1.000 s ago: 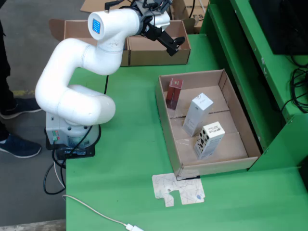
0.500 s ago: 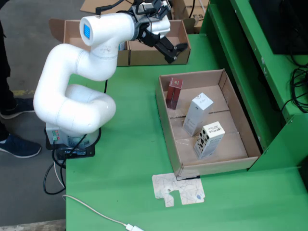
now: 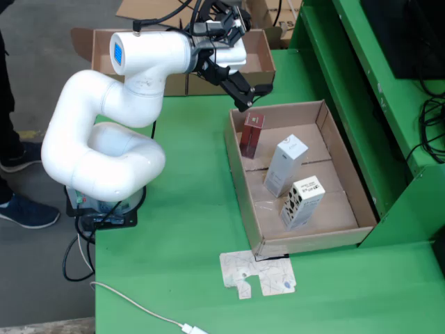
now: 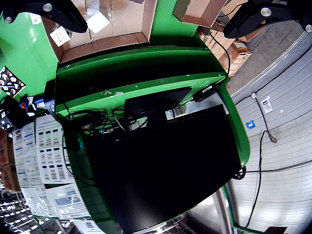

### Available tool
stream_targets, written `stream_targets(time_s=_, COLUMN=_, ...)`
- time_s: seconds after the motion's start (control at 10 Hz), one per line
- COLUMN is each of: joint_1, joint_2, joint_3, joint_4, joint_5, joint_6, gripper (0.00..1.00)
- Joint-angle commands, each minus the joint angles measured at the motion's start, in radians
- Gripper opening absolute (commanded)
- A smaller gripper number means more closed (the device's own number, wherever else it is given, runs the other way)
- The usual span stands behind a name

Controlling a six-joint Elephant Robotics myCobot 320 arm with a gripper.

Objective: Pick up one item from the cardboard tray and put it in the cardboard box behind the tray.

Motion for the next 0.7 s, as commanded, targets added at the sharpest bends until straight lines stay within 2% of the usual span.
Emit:
stream_targets(time_s=0.0, joint_1=-0.127, joint_2=0.006, joint_3=-0.006, joint_4=0.040, joint_5=0.059, joint_6=-0.042, gripper=1.00)
stream_targets(time_s=0.6, joint_1=-0.152, joint_2=0.008, joint_3=-0.006, joint_4=0.033, joint_5=0.061, joint_6=-0.046, gripper=1.00)
